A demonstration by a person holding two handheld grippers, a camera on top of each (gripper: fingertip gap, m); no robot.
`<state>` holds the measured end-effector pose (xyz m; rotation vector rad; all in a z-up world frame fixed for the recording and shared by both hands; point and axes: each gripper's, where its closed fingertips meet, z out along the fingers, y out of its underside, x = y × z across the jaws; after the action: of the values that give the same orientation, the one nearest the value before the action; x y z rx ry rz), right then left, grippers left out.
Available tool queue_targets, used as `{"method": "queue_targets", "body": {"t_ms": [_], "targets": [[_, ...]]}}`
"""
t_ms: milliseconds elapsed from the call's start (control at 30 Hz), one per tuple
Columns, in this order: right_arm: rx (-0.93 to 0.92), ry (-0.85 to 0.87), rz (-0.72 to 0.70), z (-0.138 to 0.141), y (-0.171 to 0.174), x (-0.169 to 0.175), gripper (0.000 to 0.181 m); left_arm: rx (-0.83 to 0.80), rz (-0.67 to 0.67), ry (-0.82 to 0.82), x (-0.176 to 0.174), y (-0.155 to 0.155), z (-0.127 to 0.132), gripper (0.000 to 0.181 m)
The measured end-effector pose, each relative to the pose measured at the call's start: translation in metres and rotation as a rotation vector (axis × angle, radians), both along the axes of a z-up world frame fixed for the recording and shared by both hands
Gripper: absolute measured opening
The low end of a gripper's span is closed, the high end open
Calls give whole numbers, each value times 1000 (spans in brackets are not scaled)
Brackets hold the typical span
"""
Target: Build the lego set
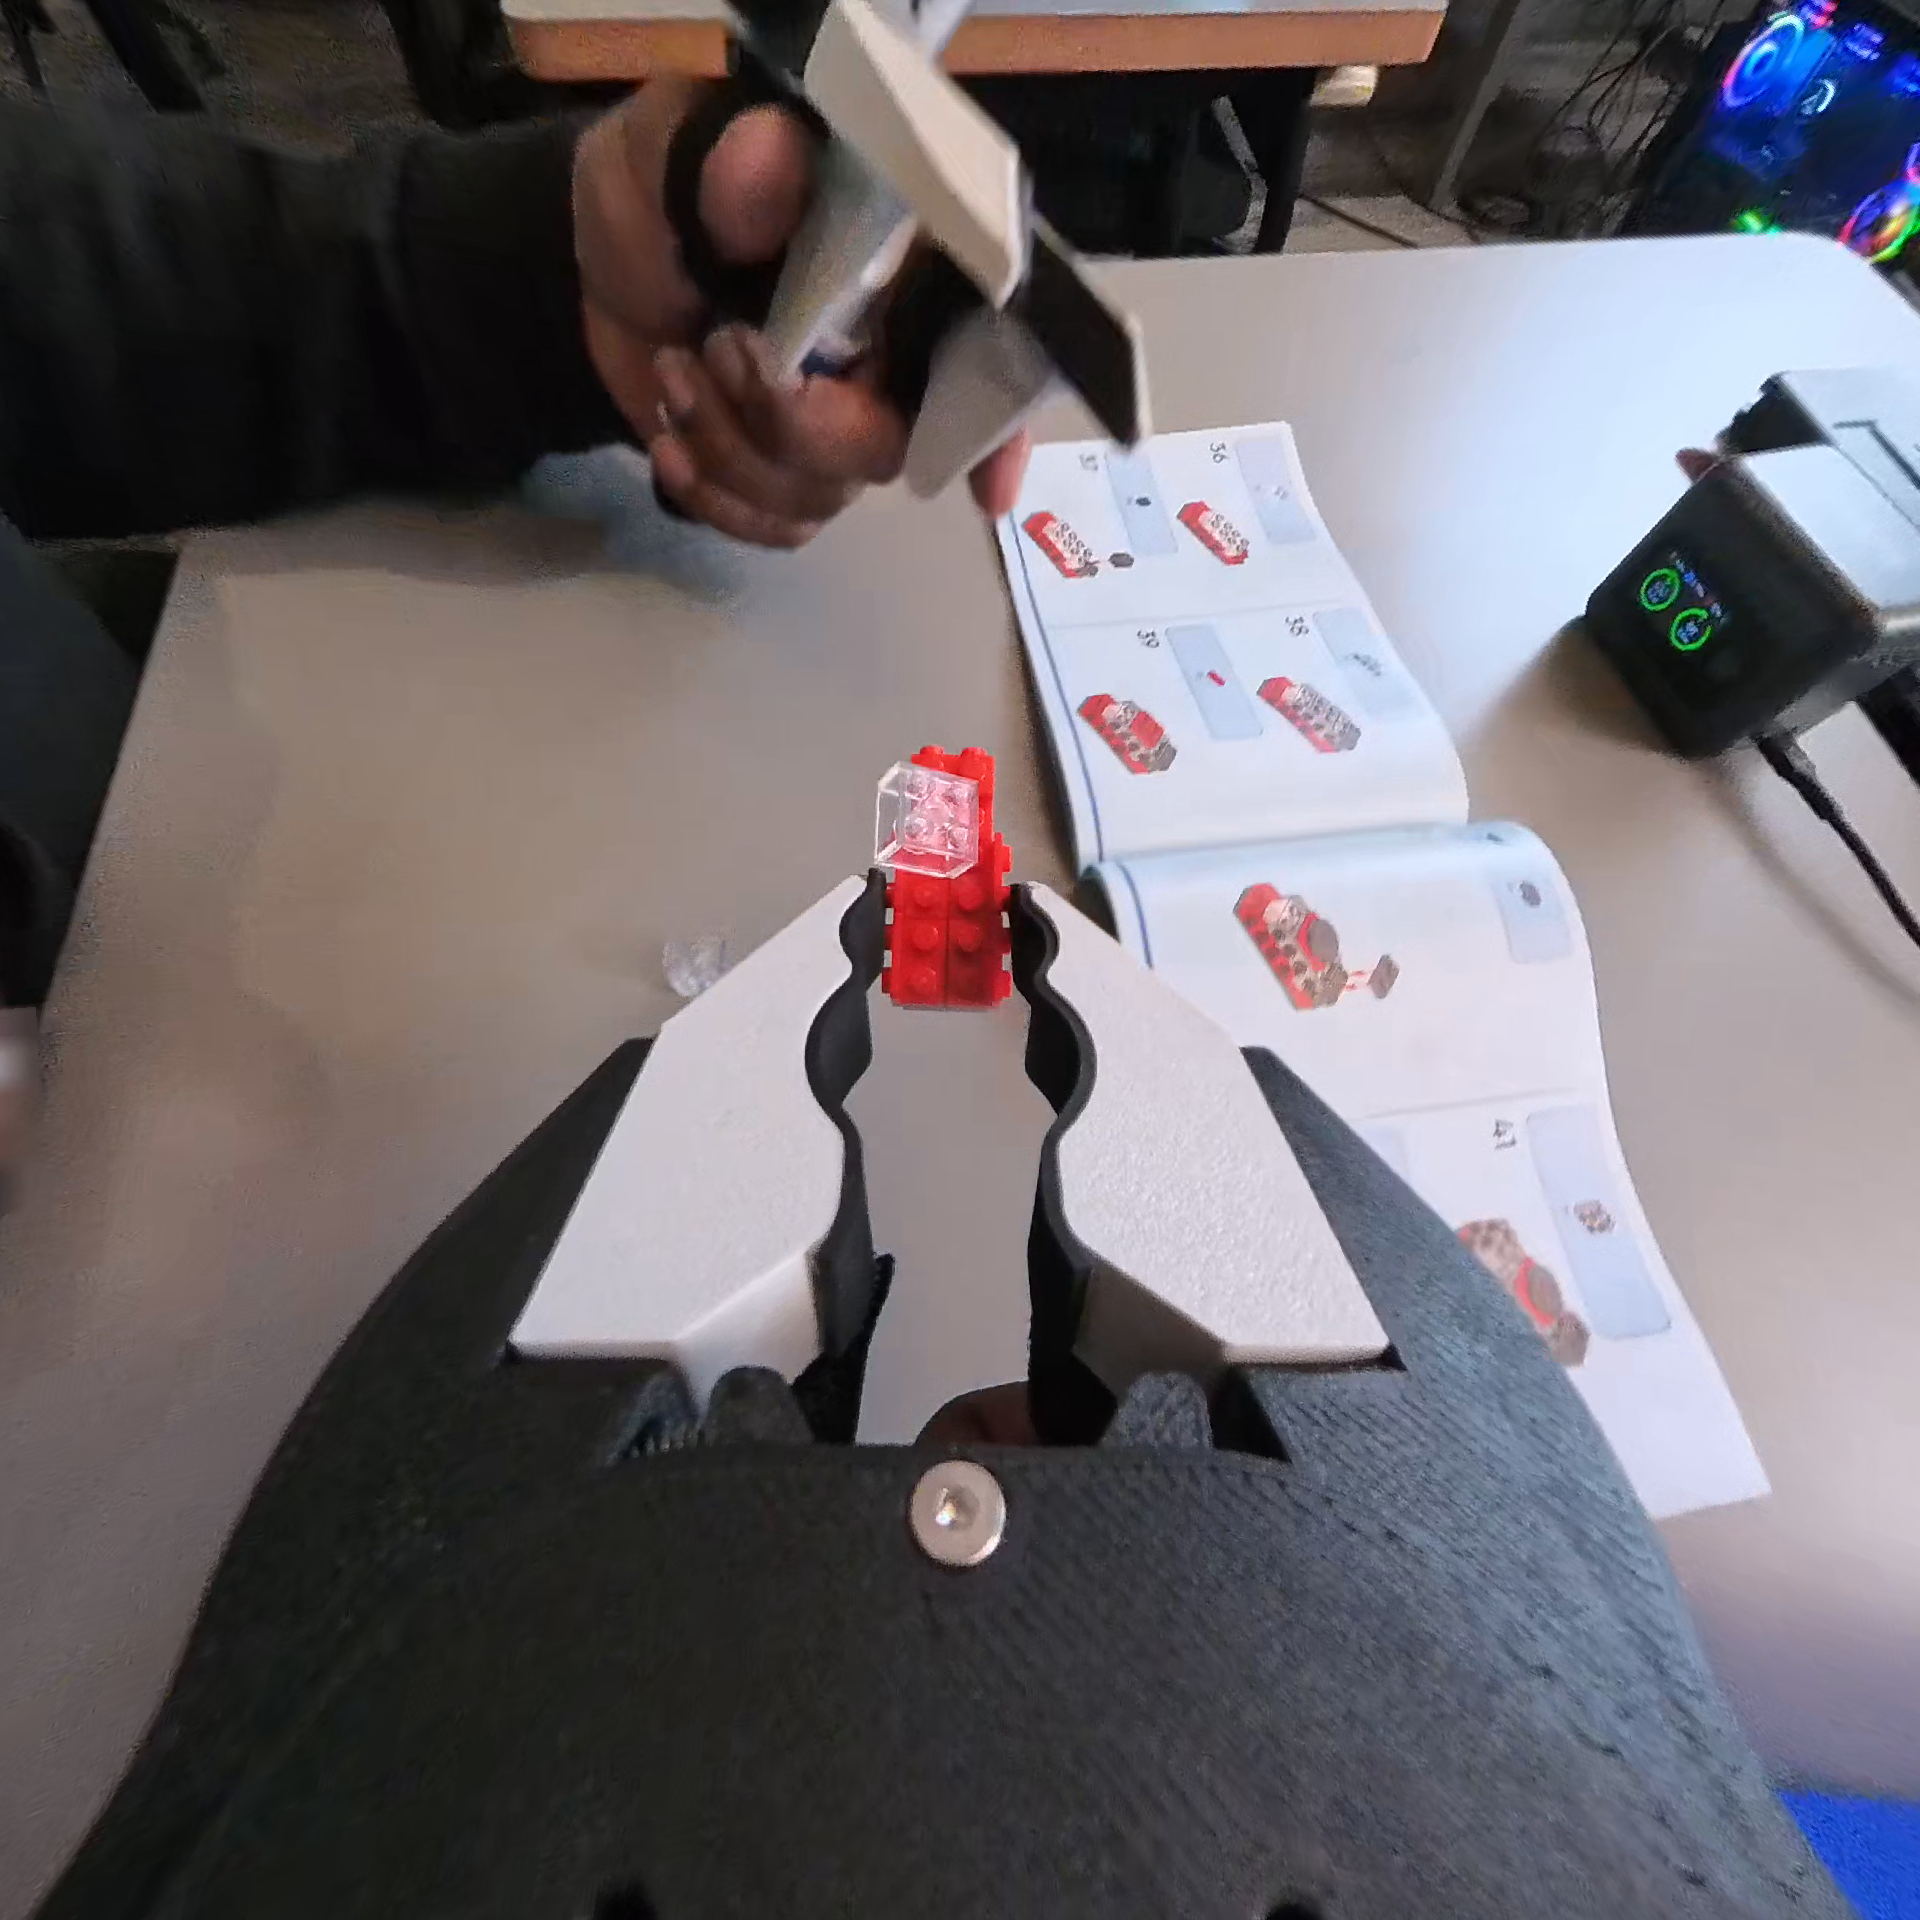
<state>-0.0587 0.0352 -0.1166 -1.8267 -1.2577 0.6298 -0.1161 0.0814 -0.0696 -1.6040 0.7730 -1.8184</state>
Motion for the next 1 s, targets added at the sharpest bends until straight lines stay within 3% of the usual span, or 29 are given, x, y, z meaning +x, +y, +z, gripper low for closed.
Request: {"method": "queue_targets", "body": {"t_ms": [300,567,667,900,1000], "targets": [[-7,-8,94,10,37,-29,23,-199,-36,-34,-7,-4,-18,38],[-23,4,149,11,47,-44,23,-319,-48,-9,-5,-1,-31,38],[-44,-11,163,5,44,-42,23,-248,-56,26,-2,-7,-33,37],[-61,7,193,10,37,-43,23,161,-48,183,3,-26,-41,39],[-61,17,204,14,33,-44,23,252,-37,186,3,-29,-39,39]]}}
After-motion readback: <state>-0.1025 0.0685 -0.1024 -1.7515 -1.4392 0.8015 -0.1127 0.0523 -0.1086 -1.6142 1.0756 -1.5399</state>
